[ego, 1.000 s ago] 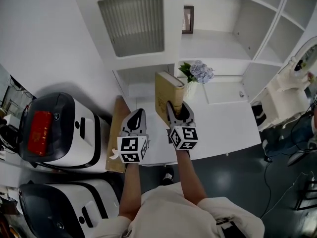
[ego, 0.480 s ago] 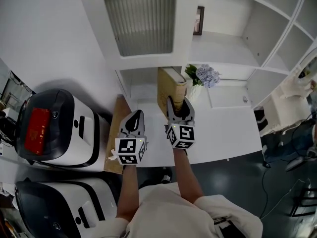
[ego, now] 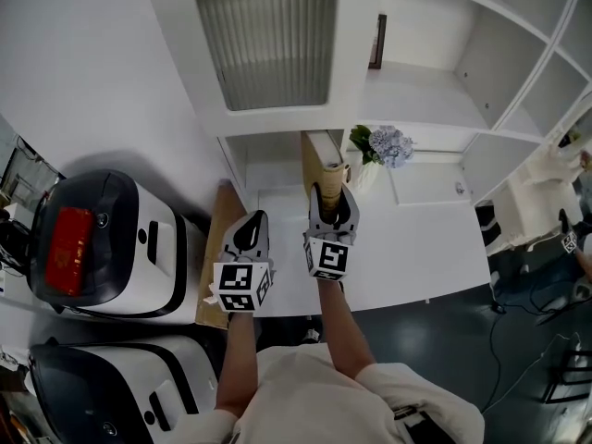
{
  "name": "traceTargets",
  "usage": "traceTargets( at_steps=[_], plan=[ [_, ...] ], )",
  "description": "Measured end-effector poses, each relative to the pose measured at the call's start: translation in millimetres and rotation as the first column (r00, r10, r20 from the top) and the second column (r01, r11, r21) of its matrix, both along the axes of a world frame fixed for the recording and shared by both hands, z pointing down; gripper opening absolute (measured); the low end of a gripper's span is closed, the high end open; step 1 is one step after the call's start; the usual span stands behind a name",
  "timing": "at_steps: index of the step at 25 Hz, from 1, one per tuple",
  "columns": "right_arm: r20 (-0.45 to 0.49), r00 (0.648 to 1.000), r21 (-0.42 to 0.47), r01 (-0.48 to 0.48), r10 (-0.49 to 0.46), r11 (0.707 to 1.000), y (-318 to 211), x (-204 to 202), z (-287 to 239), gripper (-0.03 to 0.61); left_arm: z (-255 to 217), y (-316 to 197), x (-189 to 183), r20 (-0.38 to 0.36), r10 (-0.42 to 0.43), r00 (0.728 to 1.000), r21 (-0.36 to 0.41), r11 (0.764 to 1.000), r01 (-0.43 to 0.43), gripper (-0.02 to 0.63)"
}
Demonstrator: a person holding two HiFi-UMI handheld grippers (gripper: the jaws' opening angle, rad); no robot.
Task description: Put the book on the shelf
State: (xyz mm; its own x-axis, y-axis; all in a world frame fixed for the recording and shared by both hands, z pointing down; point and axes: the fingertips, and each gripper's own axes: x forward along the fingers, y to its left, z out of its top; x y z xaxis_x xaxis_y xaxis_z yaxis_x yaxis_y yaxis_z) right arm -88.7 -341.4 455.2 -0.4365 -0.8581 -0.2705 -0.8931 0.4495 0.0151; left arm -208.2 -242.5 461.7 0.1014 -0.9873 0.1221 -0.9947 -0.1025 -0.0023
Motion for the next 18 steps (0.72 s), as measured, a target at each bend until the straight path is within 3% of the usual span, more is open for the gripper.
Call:
traceTargets(
  at_steps=[4,8,18],
  plan=[
    [-0.018,1.000,-0.011,-0.013,0.013,1.000,-10,-8,6,0.221,3,-4,-3,-0.005,0.001,1.000,-0.010,1.000,-0.001,0.017],
    [-0.048,0.999,-0.099,-0.017,0.012,0.995,-20,-12,26,0.224,5,-7,0,-0.008,0.013,1.000,-0.019,1.000,-0.013,0.017],
    [-0.085,0.996,-0.197,-0.056,0.040,0.979,-28,-20,30,0.225,10,5,1,-0.027,0.013,1.000,-0.012,1.000,-0.013,0.017]
  ],
)
